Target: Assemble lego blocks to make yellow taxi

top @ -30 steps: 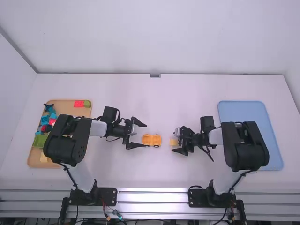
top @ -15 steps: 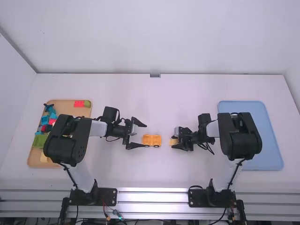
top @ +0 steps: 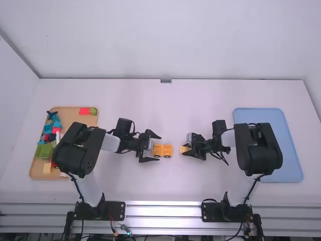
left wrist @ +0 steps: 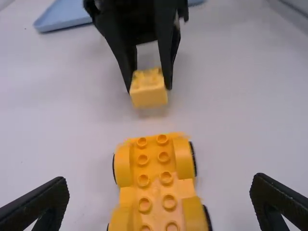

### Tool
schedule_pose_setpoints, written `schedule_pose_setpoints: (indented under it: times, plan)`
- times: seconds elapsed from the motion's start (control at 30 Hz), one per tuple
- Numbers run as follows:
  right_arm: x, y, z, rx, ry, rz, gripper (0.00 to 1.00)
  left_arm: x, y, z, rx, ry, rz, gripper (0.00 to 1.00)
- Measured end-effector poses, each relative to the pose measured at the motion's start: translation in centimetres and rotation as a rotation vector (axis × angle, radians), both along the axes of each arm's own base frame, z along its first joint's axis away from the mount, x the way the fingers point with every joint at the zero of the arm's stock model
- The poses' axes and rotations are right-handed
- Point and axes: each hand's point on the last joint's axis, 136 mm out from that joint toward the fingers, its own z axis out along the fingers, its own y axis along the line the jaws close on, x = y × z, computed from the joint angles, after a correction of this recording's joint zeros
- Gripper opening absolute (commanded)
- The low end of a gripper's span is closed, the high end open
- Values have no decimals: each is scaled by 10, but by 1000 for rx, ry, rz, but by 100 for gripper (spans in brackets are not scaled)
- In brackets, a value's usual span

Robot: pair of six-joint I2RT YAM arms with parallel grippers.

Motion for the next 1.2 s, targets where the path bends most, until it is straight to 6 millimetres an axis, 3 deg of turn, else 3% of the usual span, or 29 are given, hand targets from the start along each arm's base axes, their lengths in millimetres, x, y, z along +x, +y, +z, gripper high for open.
schedule_pose_setpoints:
  times: [0.13, 0.23, 0.6, 0.73, 0.8, 1.03, 1.2]
  plan:
    - [0, 17, 25, 23, -60, 40, 16, 9, -4, -14, 2, 21, 47, 99]
    - [-4, 28, 32, 33, -83, 75, 16, 11, -3, -23, 6, 64, 70, 99]
    - [-8, 64, 31, 1, -105, 118, 11, 7, -7, -38, 44, 184, 70, 94]
    - [-11, 66, 27, -20, -80, 115, 11, 12, -13, -39, 41, 181, 56, 88]
    - [-8, 64, 27, -23, -79, 103, 11, 13, -13, -39, 43, 183, 57, 76]
    - [-11, 68, 23, -48, -83, 111, 7, 17, -14, -36, 35, 147, 60, 55]
    - [-8, 72, 22, -60, -96, 105, 6, 15, -14, -38, 38, 151, 60, 56]
